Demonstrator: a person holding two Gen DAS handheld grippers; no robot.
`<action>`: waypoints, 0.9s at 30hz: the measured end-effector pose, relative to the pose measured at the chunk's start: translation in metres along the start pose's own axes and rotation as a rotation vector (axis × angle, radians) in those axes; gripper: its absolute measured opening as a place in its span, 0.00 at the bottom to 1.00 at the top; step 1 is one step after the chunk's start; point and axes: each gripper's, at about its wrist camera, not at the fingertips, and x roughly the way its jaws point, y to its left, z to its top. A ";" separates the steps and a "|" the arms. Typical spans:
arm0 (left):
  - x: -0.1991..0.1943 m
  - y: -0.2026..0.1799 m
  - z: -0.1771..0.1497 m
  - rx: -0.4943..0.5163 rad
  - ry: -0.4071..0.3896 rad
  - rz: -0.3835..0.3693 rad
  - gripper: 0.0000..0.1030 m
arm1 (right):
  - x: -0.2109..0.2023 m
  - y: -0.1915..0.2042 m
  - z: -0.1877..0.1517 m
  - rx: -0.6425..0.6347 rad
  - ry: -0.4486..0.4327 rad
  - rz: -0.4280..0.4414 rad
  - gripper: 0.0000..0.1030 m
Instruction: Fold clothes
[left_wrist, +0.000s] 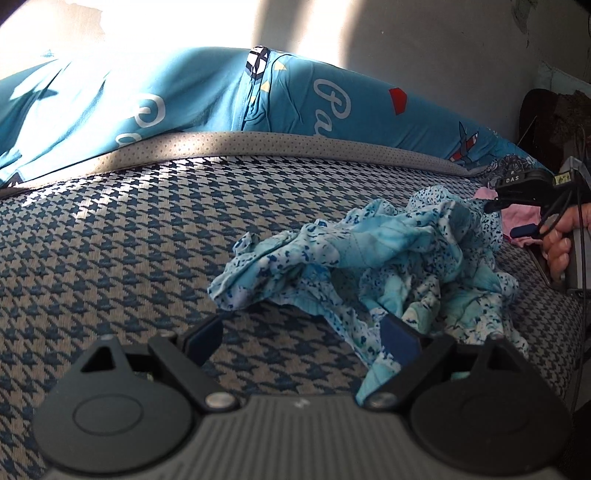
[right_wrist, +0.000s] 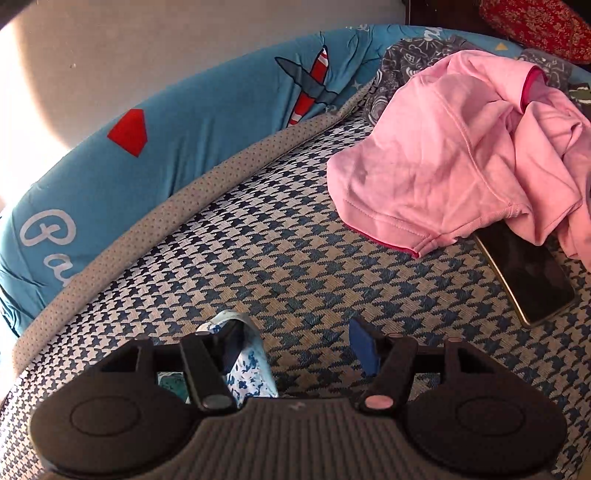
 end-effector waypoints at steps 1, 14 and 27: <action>0.001 -0.002 -0.001 0.004 0.006 -0.009 0.89 | -0.005 0.000 0.001 -0.003 -0.033 0.000 0.59; 0.010 -0.035 -0.022 0.101 0.081 -0.103 0.89 | -0.006 0.025 -0.003 -0.154 -0.002 0.100 0.70; 0.005 -0.057 -0.033 0.153 0.097 -0.186 0.89 | -0.029 0.028 -0.021 -0.420 -0.040 0.106 0.70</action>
